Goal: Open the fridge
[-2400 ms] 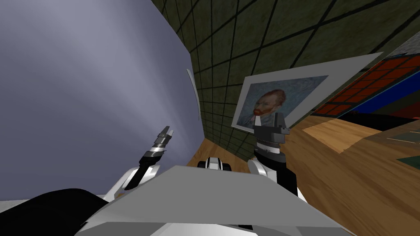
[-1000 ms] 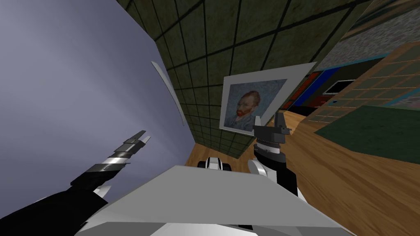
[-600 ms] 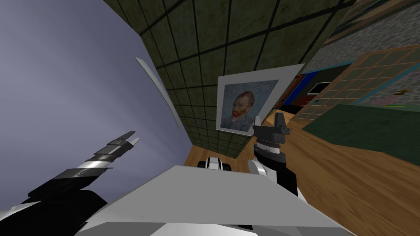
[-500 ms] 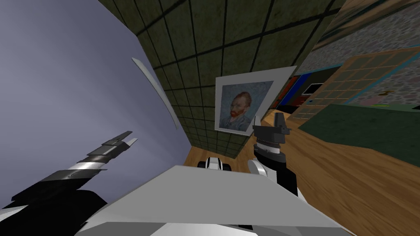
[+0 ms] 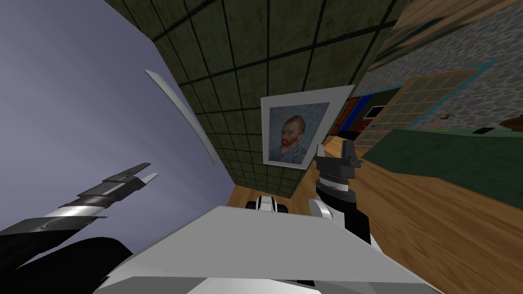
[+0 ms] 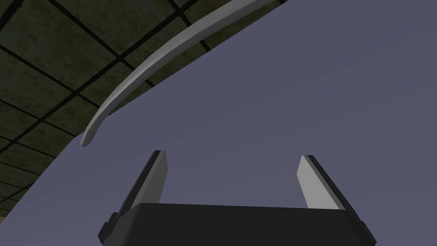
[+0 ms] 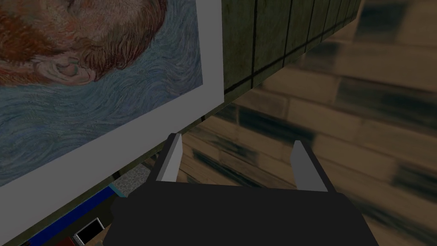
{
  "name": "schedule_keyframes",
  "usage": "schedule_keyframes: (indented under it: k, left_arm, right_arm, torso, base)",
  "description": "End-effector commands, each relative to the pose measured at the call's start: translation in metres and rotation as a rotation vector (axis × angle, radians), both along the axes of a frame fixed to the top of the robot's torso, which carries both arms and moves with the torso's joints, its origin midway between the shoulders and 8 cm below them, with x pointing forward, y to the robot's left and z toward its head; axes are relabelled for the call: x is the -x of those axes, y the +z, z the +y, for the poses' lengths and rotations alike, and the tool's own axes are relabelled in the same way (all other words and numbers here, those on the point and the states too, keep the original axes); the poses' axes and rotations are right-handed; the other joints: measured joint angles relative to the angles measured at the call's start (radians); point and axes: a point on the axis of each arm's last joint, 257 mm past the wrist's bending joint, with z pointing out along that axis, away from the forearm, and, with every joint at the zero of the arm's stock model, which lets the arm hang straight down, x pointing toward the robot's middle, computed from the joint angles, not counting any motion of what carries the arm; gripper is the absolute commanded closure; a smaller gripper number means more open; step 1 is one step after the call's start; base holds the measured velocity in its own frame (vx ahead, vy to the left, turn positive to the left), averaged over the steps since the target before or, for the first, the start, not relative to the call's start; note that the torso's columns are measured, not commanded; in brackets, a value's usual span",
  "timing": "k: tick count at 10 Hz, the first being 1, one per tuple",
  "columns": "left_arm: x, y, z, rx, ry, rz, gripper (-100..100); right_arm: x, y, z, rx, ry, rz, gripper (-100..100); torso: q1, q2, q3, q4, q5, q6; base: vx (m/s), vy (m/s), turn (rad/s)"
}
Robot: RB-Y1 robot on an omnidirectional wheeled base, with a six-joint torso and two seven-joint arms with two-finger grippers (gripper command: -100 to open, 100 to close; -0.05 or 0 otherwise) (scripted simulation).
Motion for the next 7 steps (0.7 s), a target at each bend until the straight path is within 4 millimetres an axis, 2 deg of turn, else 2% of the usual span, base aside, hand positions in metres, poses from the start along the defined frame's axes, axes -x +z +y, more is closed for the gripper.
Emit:
schedule_keyframes:
  k: [1, 2, 5, 7]
  left_arm:
    - [0.005, 0.028, 0.017, -0.032, 0.028, -0.005, -100]
    - [0.005, 0.028, 0.017, -0.032, 0.028, -0.005, -100]
    - [0.012, 0.050, 0.037, -0.043, 0.049, 0.016, -100]
    - [0.012, 0.055, 0.038, -0.051, 0.050, 0.011, -100]
  right_arm:
    - [0.000, 0.000, 0.000, 0.000, 0.000, 0.000, 0]
    - [0.000, 0.000, 0.000, 0.000, 0.000, 0.000, 0]
    - [0.000, 0.000, 0.000, 0.000, 0.000, 0.000, 0]
    - [0.000, 0.000, 0.000, 0.000, 0.000, 0.000, 0]
  torso:
    - [-0.001, -0.003, -0.002, -0.001, -0.001, 0.002]
    - [0.000, -0.004, -0.003, -0.001, -0.001, 0.002]
    - [0.002, -0.006, -0.005, -0.002, -0.001, 0.003]
    - [0.003, -0.006, -0.005, -0.003, 0.001, 0.004]
  base:
    - [0.058, -0.022, -0.094]
    - [0.027, -0.006, -0.009]
    - [0.042, -0.025, -0.117]
    - [0.027, -0.019, -0.028]
